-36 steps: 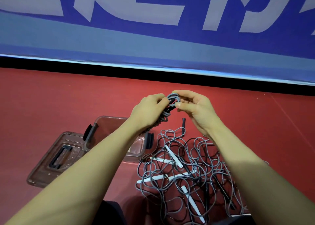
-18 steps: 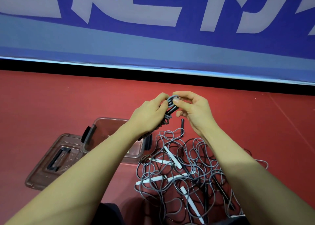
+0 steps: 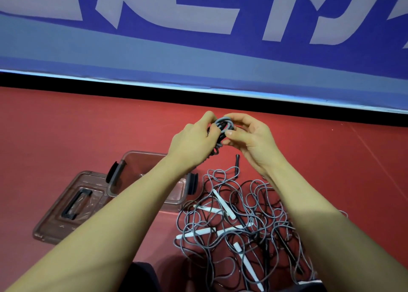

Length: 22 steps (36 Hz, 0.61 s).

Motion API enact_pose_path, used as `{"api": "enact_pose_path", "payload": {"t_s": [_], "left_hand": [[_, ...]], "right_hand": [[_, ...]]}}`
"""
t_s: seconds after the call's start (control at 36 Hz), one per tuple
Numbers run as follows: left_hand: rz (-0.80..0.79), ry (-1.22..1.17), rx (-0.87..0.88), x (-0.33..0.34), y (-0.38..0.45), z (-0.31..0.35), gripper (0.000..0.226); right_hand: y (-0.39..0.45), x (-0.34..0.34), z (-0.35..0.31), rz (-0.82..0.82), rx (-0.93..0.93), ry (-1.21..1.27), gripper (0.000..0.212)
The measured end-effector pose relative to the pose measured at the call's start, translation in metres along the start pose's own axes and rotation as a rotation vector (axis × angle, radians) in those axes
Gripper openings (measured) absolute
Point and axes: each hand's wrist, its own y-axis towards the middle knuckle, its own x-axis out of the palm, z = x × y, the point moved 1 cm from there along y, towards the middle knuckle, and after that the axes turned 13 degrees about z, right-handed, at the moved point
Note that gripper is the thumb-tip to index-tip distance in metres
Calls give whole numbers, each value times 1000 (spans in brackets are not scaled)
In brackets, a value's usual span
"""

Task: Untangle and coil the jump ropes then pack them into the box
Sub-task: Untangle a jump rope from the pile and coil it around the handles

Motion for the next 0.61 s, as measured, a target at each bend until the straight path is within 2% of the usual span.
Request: {"api": "enact_pose_path", "payload": {"t_s": [0.19, 0.61], "left_hand": [[-5, -24, -19, 1, 0, 1, 14], [-67, -6, -19, 4, -7, 1, 13]], "right_hand": [[1, 3, 2, 8, -28, 15, 30], [0, 9, 6, 212, -96, -116, 24]]}}
